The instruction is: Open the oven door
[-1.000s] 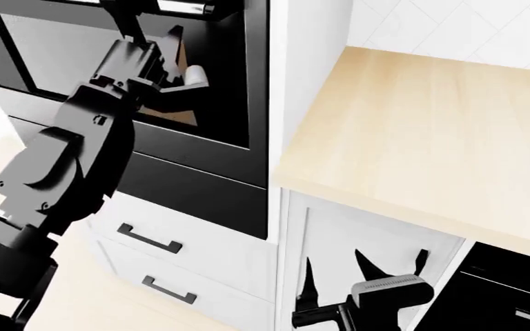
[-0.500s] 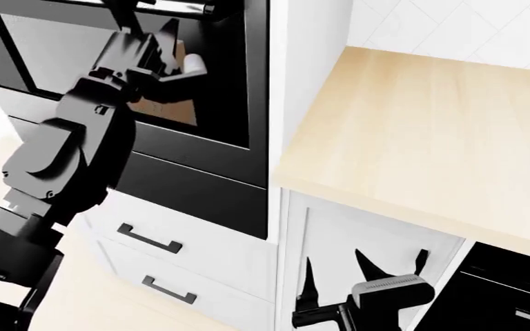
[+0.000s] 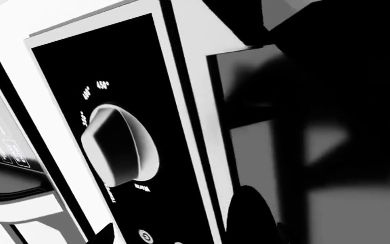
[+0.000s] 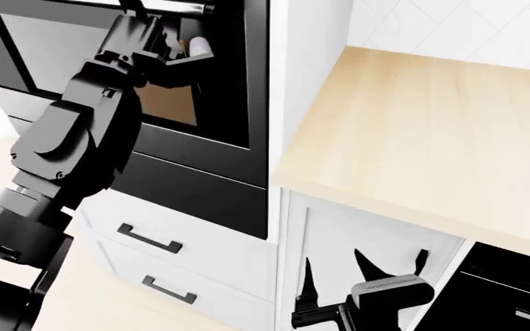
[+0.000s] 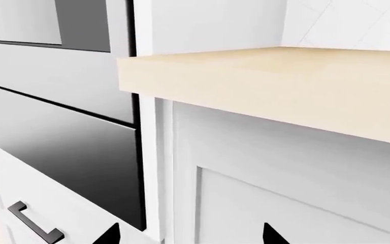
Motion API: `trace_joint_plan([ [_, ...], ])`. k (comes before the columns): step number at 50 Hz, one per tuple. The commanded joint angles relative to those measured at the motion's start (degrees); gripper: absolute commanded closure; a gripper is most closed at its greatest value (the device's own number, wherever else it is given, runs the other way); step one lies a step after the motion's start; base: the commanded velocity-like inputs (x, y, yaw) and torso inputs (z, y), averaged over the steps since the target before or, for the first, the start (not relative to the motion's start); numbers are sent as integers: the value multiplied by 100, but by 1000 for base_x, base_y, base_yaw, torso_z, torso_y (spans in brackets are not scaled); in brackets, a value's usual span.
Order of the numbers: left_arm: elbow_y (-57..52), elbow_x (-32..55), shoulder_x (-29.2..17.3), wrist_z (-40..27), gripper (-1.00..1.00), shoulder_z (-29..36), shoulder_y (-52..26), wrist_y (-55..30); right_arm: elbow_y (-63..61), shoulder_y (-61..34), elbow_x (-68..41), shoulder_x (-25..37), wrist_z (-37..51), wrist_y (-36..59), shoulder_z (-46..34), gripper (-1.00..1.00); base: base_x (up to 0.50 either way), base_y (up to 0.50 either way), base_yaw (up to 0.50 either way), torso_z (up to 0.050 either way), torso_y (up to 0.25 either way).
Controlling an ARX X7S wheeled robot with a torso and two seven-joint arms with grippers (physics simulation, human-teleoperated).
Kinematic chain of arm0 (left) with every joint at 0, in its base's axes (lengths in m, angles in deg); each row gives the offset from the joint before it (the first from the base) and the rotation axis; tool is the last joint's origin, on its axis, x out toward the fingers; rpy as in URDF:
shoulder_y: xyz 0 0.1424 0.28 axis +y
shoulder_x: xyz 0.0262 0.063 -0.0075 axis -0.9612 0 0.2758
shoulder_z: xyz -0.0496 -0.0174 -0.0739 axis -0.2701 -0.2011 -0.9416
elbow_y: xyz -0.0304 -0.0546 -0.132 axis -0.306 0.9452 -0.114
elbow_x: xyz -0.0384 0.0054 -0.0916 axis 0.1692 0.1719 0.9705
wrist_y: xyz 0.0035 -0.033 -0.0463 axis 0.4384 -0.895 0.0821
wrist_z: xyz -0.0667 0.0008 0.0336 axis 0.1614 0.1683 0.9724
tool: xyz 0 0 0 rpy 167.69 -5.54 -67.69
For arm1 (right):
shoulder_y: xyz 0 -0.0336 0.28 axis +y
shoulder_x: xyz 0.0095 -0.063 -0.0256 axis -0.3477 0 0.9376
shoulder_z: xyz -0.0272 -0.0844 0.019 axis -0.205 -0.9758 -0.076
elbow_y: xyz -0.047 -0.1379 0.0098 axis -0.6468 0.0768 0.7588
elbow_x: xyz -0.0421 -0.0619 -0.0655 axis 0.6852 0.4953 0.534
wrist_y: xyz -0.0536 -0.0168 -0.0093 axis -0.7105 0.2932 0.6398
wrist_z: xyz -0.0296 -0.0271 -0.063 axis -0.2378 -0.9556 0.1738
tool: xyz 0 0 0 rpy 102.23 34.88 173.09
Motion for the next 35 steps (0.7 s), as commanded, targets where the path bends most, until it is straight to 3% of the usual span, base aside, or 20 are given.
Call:
trace_joint_plan([
  [1, 325, -2, 162, -82, -100, 42, -195, 38, -40, 6, -27, 25, 10, -2, -20, -100, 0, 0, 0, 0, 0],
  [14, 891, 36, 387, -243, -100, 78, -403, 98, -92, 23, -57, 52, 30, -2, -37, -100, 0, 0, 0, 0, 0],
  [15, 894, 63, 400, -255, 100, 46, -406, 75, -87, 22, -58, 51, 31, -6, -39, -100, 0, 0, 0, 0, 0],
  [35, 452, 162, 324, 74, 100, -100, -419, -189, -69, 28, -25, 75, 66, -45, -99, -100, 0, 0, 0, 0, 3],
])
